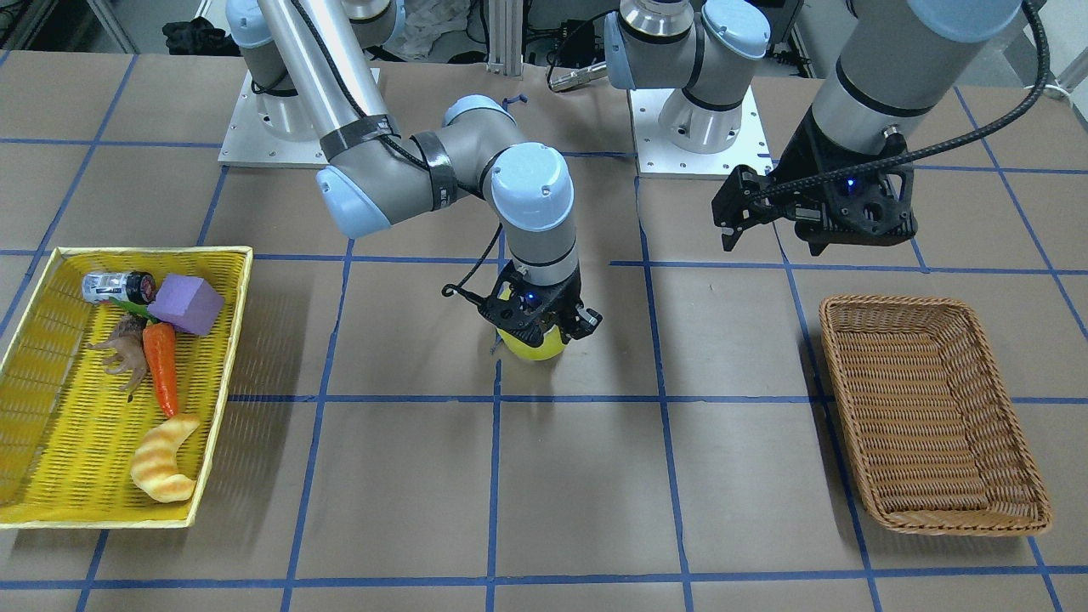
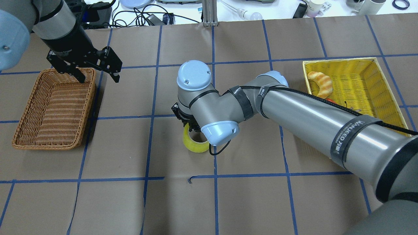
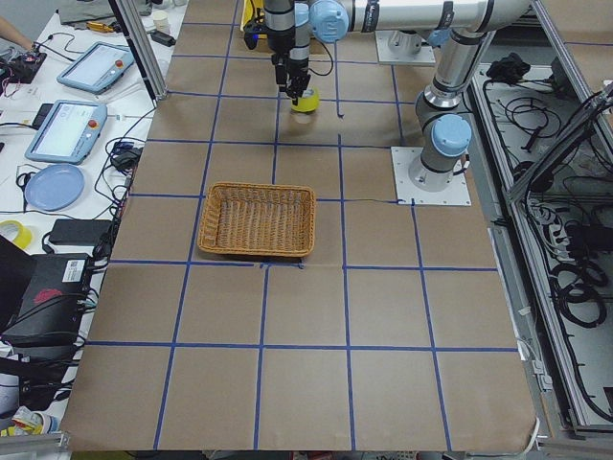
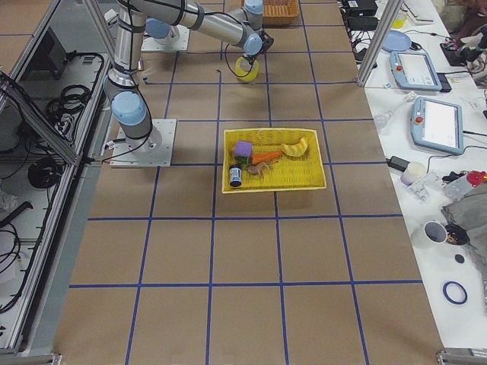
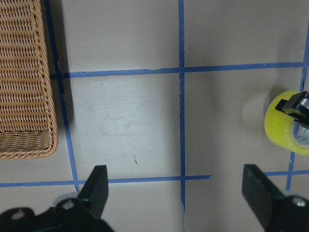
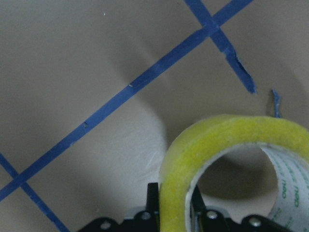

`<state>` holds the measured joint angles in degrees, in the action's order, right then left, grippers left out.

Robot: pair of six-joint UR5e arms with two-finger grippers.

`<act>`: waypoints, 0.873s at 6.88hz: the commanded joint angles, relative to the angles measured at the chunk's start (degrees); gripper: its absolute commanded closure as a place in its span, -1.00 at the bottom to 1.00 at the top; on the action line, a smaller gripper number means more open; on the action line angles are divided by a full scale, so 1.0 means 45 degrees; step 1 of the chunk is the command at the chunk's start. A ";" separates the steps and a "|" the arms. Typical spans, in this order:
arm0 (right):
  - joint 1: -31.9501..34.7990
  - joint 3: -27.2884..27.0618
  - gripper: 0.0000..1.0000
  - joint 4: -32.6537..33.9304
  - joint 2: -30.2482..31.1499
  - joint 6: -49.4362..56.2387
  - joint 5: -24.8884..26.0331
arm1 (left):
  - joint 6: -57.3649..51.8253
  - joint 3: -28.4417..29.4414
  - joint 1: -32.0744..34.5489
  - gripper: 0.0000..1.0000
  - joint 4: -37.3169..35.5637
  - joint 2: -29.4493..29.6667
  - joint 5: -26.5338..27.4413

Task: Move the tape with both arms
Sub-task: 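Set the tape roll on the table and open the right gripper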

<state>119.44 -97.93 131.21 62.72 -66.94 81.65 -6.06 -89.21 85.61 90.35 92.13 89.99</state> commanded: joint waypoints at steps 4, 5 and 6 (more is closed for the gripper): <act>0.0237 0.0414 -1.00 -0.0289 0.0142 0.0089 0.0097 | 0.0019 -0.0117 0.0058 -1.00 0.0000 -0.0004 -0.0018; -0.0209 0.0531 -1.00 -0.1353 0.0433 0.1638 0.0195 | 0.0019 -0.0233 0.0116 -1.00 0.0000 -0.0004 -0.0424; -0.1064 0.0494 -1.00 -0.2234 0.0862 0.3780 0.0428 | 0.0000 -0.0563 0.0175 -1.00 -0.0019 -0.0062 -0.1144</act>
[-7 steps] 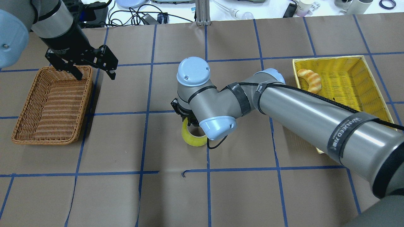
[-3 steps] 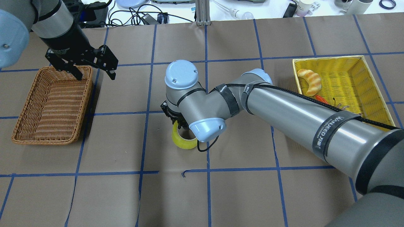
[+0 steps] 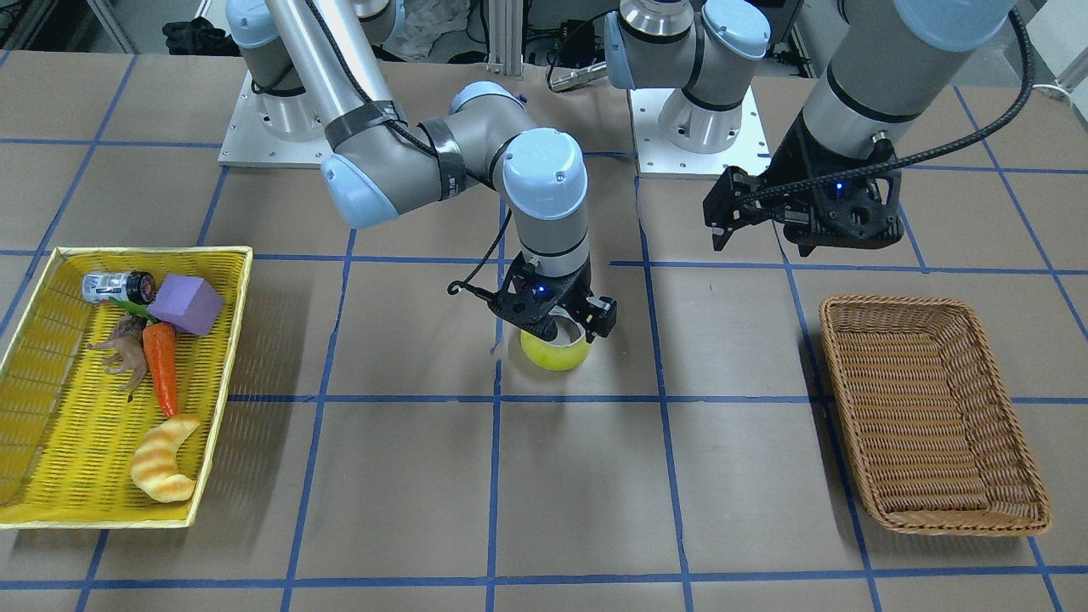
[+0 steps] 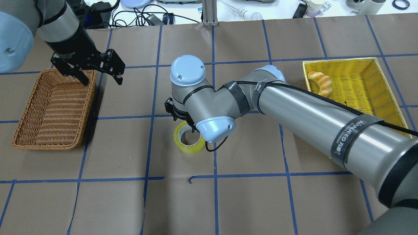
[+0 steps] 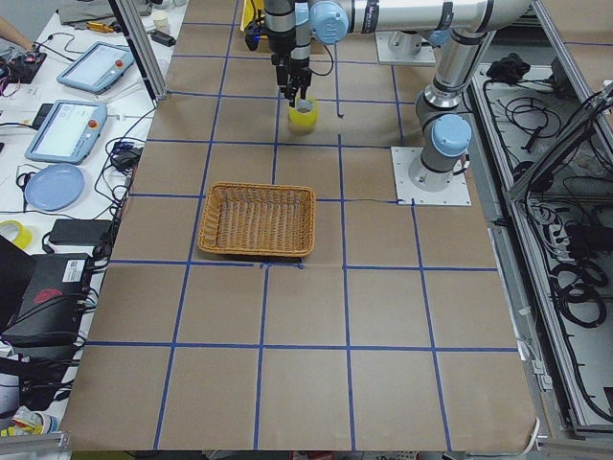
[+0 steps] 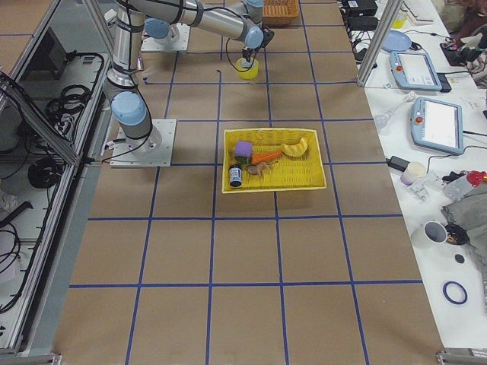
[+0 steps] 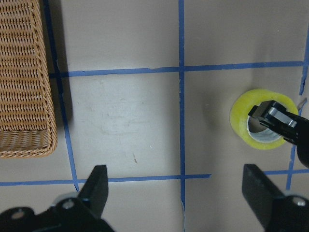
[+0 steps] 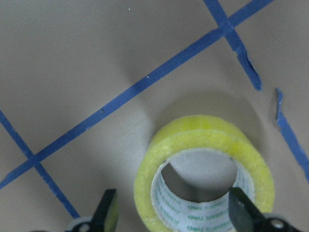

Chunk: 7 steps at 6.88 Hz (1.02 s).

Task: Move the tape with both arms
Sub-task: 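Set the tape roll on the table and open the right gripper, then move the left gripper toward the tape roll while the right arm withdraws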

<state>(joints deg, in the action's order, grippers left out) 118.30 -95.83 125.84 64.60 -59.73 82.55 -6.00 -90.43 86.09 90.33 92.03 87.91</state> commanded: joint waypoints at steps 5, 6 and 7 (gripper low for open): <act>-0.5408 0.0006 -1.00 -0.5054 0.3629 0.8116 0.0797 | 0.1227 -0.1714 0.1765 -1.00 -0.2075 0.0172 -0.1566; -0.5429 0.0065 -1.00 -0.5092 0.3768 0.9123 0.0681 | 0.1815 -0.2998 0.2000 -1.00 -0.3787 0.0308 -0.1508; -0.5409 0.0027 -1.00 -0.5112 0.4098 0.9772 0.0815 | 0.1976 -0.4442 0.2041 -1.00 -0.5796 0.0503 -0.1469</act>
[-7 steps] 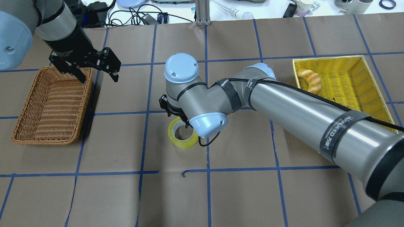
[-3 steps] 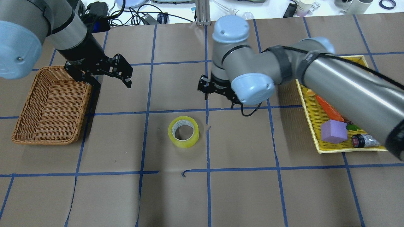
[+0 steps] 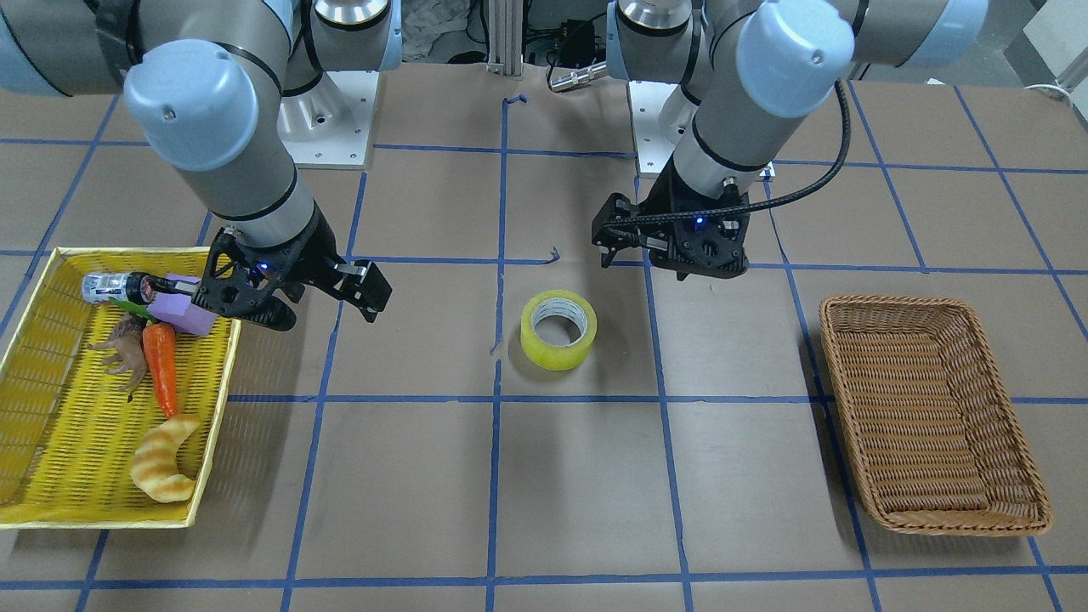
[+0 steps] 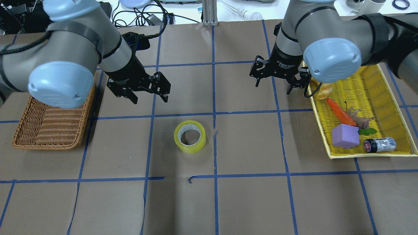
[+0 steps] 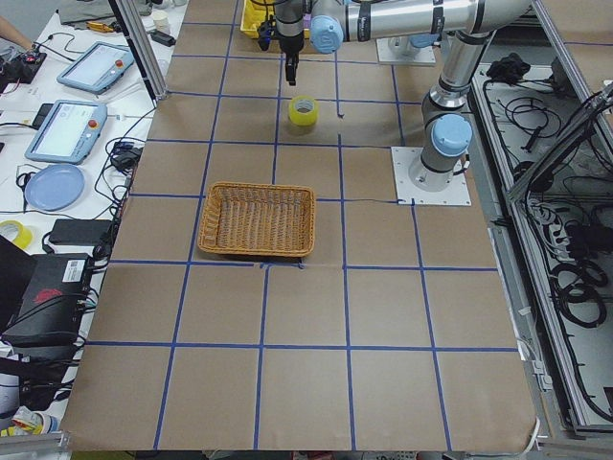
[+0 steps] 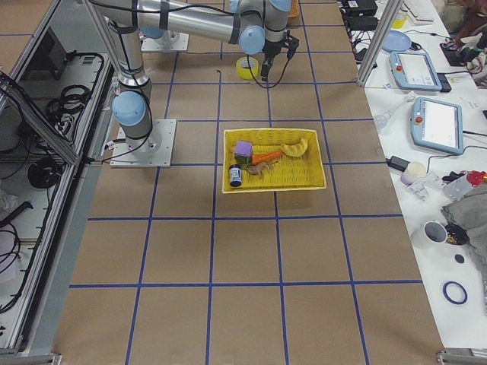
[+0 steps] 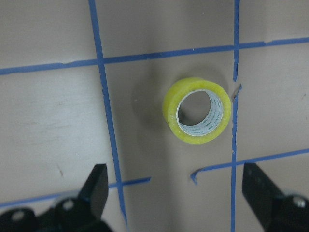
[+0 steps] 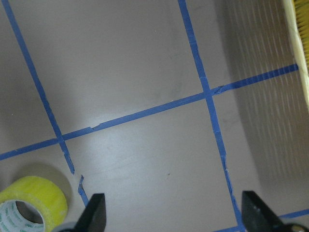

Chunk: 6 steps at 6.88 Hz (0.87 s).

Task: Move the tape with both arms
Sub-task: 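Move the left gripper toward the tape roll while the right arm withdraws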

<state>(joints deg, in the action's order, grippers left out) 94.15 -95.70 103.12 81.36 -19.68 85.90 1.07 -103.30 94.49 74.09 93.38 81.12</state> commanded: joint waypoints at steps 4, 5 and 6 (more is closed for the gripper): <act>-0.0200 0.0426 -1.00 -0.0376 0.0748 0.2158 0.0871 | 0.0719 -0.2845 0.0934 -1.00 -0.4858 0.1570 0.0020; -0.0200 0.0427 -1.00 -0.0376 0.0788 0.2496 0.0930 | 0.0719 -0.2845 0.0955 -1.00 -0.4920 0.1902 0.0020; -0.0220 0.0427 -1.00 -0.0337 0.0904 0.2538 0.0853 | 0.0719 -0.2883 0.0956 -1.00 -0.4901 0.2234 -0.0038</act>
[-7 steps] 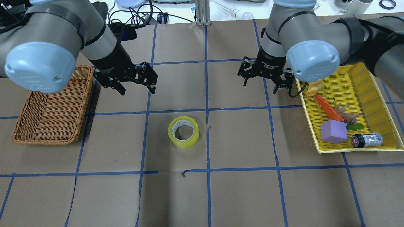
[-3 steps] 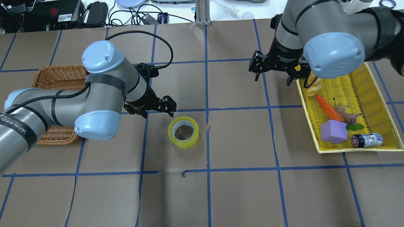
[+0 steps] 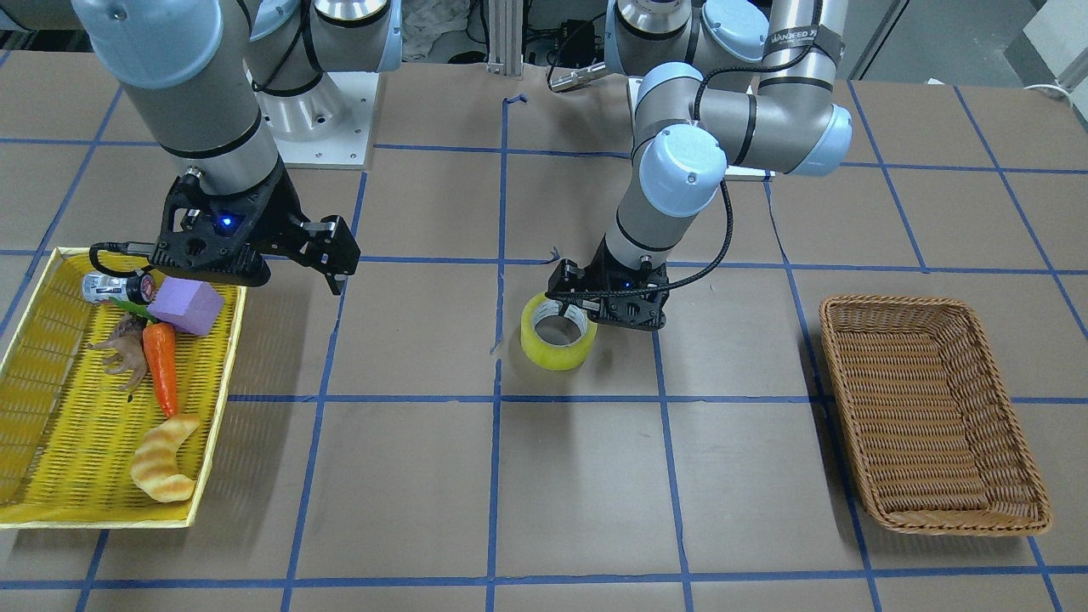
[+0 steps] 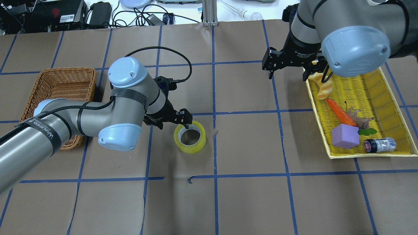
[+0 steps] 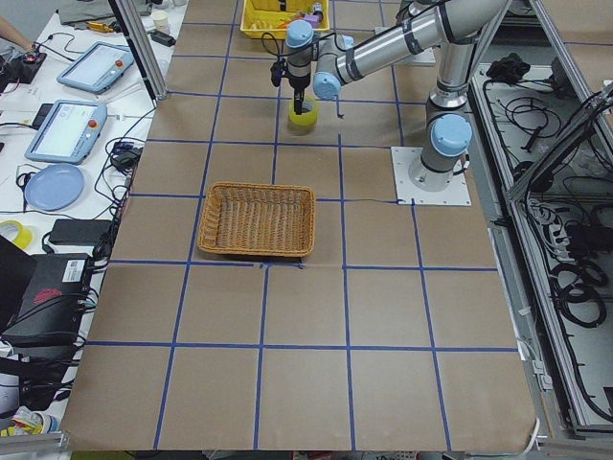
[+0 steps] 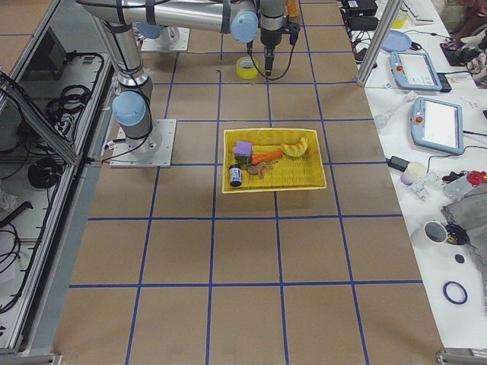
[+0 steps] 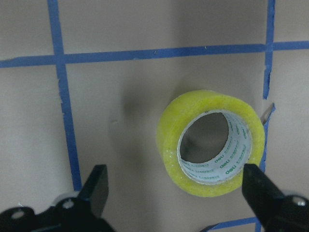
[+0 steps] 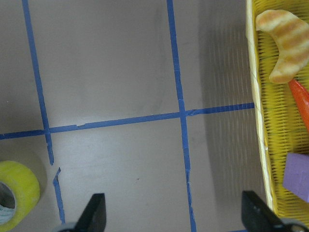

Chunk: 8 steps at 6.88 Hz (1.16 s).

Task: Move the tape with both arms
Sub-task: 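Move the left gripper toward the tape roll while the right arm withdraws, then grasp the tape roll's rim with the left gripper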

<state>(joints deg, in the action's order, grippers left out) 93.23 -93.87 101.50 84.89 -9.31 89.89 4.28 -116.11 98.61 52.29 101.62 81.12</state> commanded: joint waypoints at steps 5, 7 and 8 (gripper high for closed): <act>-0.0738 0.0060 -1.00 -0.0308 0.0744 0.0956 0.0064 | 0.0790 -0.0076 0.0059 0.48 0.0001 0.1363 0.0000; -0.0718 0.0060 -1.00 -0.0289 0.0784 0.0859 0.0064 | 0.0631 -0.0056 0.0079 1.00 0.0021 0.1363 0.0039; -0.0718 0.0041 -1.00 -0.0289 0.0900 0.0858 0.0064 | 0.0438 0.0040 0.0079 1.00 -0.0018 0.1247 0.0039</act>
<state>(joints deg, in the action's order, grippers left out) 89.99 -93.63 100.25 88.50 -5.37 90.17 6.97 -116.25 98.93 52.35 107.65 81.27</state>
